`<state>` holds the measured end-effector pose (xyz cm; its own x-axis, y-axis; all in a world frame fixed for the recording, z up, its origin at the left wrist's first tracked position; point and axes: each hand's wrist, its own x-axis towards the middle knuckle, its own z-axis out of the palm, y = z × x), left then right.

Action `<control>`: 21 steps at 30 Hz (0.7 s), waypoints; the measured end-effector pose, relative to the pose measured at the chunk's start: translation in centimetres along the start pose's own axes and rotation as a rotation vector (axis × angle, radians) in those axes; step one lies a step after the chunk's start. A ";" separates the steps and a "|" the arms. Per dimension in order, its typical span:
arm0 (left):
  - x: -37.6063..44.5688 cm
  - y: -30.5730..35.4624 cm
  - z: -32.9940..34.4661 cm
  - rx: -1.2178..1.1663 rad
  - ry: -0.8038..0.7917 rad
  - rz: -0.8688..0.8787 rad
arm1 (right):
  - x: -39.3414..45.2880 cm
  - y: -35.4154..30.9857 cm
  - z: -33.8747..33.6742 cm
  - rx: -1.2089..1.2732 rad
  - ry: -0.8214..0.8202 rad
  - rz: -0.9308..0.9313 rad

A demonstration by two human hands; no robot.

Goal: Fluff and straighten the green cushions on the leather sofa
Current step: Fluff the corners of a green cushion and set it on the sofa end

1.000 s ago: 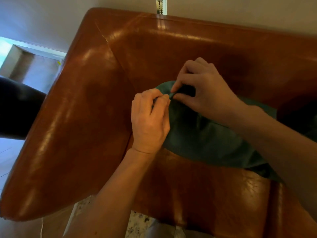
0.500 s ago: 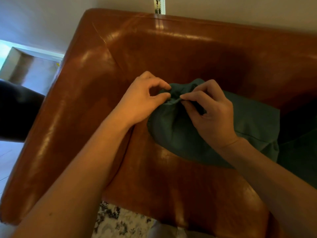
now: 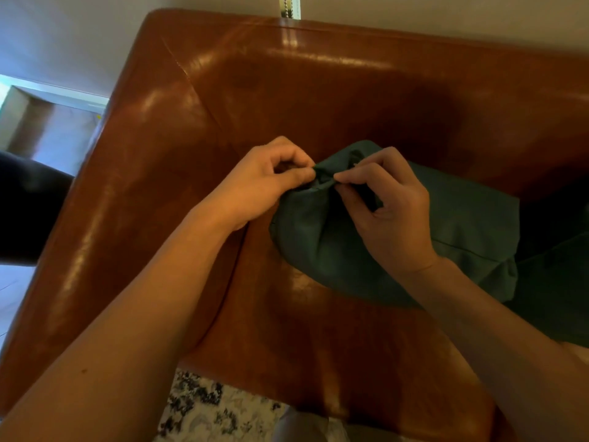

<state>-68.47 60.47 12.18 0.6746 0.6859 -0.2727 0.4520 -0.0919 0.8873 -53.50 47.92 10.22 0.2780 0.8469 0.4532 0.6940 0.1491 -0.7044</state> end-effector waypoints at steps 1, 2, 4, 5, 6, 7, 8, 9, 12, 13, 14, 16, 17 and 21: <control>0.0 -0.1 -0.2 -0.061 -0.003 -0.001 | -0.1 0.0 0.0 0.006 -0.012 0.007; -0.1 -0.2 -0.3 -0.105 -0.017 0.001 | -0.2 0.0 0.0 0.012 -0.024 0.014; 0.0 -0.4 -0.2 -0.187 -0.057 -0.004 | -0.6 0.0 -0.2 0.025 -0.041 0.026; 0.1 -0.5 -0.1 -0.242 -0.077 -0.016 | -0.8 0.0 -0.2 0.027 -0.047 0.030; 0.2 -0.5 0.2 -0.315 -0.089 -0.040 | -0.8 0.0 -0.3 0.026 -0.055 0.034; 0.3 -0.5 0.5 -0.401 -0.095 -0.074 | -0.8 -0.1 -0.3 0.021 -0.066 0.038; 0.4 -0.5 0.7 -0.490 -0.097 -0.110 | -0.8 -0.1 -0.4 0.020 -0.081 0.045; 0.5 -0.5 0.9 -0.565 -0.092 -0.146 | -0.7 -0.3 -0.4 0.027 -0.097 0.061; 0.8 -0.3 1.3 -0.701 -0.081 -0.224 | -0.2 -0.8 -0.7 0.101 -0.135 0.161; 0.8 -0.2 1.4 -0.728 -0.075 -0.239 | 0.1 -1.1 -0.8 0.131 -0.140 0.199; 1.0 -0.1 1.4 -0.749 -0.067 -0.253 | 0.4 -1.4 -0.8 0.154 -0.148 0.242; 1.3 0.2 1.5 -0.755 -0.045 -0.270 | 1.3 -2.1 -0.6 0.167 -0.173 0.340; 1.5 0.4 1.6 -0.748 -0.028 -0.273 | 1.9 -2.4 -0.4 0.148 -0.191 0.386; 1.9 0.6 2.0 -0.713 0.058 -0.273 | 3.4 -2.6 -0.2 0.016 -0.267 0.450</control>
<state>-65.70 60.28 11.44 0.5524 0.6557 -0.5146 0.0994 0.5612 0.8217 -54.26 50.26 13.71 0.3660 0.9293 -0.0501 0.5341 -0.2539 -0.8064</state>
